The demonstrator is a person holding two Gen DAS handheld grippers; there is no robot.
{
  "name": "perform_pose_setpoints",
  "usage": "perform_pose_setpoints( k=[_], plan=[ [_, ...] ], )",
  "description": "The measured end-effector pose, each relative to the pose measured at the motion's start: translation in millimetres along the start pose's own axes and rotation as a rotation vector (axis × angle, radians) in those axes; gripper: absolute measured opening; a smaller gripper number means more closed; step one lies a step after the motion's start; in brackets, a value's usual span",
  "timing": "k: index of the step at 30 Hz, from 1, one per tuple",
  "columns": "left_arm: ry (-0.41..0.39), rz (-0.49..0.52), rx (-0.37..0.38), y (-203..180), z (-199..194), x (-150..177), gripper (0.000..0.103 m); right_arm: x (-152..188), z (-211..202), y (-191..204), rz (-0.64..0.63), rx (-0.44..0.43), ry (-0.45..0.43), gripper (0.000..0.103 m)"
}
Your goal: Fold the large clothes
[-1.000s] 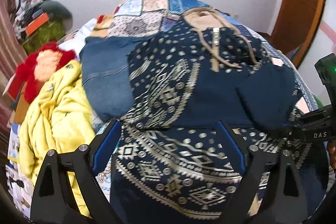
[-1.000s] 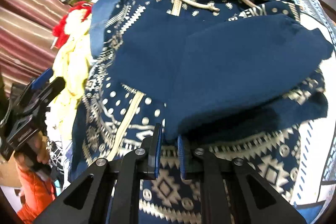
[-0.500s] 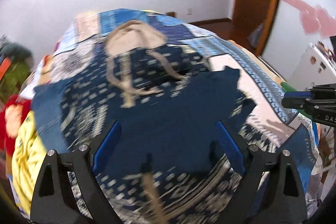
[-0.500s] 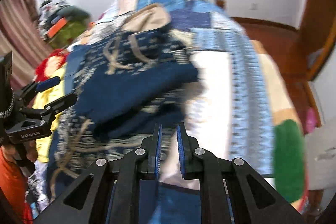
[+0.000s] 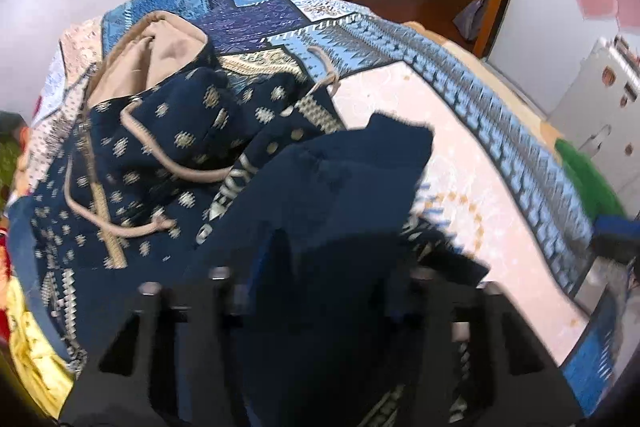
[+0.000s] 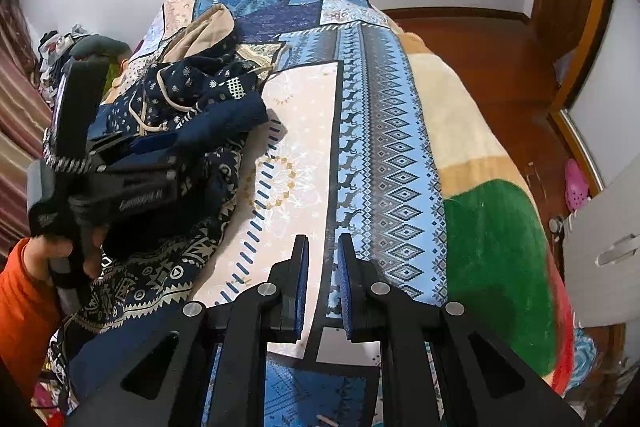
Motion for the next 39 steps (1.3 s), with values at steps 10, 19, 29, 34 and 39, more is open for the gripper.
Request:
perform_pose_setpoints(
  k=[10, 19, 29, 34, 39],
  plan=[
    [-0.264, -0.109, -0.085, 79.2, -112.7, -18.5, 0.005, -20.5, -0.2, 57.6, -0.072, -0.054, -0.04, 0.01],
    [-0.413, -0.272, -0.243, 206.4, -200.6, 50.9, 0.004, -51.4, 41.3, 148.1, -0.241, -0.006, -0.08, 0.01],
    [-0.167, -0.474, -0.182, 260.1, -105.3, 208.1, 0.005, -19.6, 114.8, 153.1, -0.264, 0.08, 0.061, 0.01],
    [-0.035, -0.555, -0.129, 254.6, -52.7, 266.3, 0.024, -12.2, 116.0, 155.8, -0.327, 0.14, 0.049, 0.01],
    [-0.077, -0.654, -0.126, 257.1, -57.9, 299.5, 0.059, -4.6, 110.4, 149.8, -0.341, 0.169, 0.032, 0.01]
  ],
)
Point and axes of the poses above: each gripper's, at about its wrist camera, not at the fingertips, and z roughly the way its jaws point, y to its left, x to its underside, the point moved 5 cm from there along z, roughly the way its jaws point, and after that the axes turned 11 degrees about z, right-handed, at the moved point
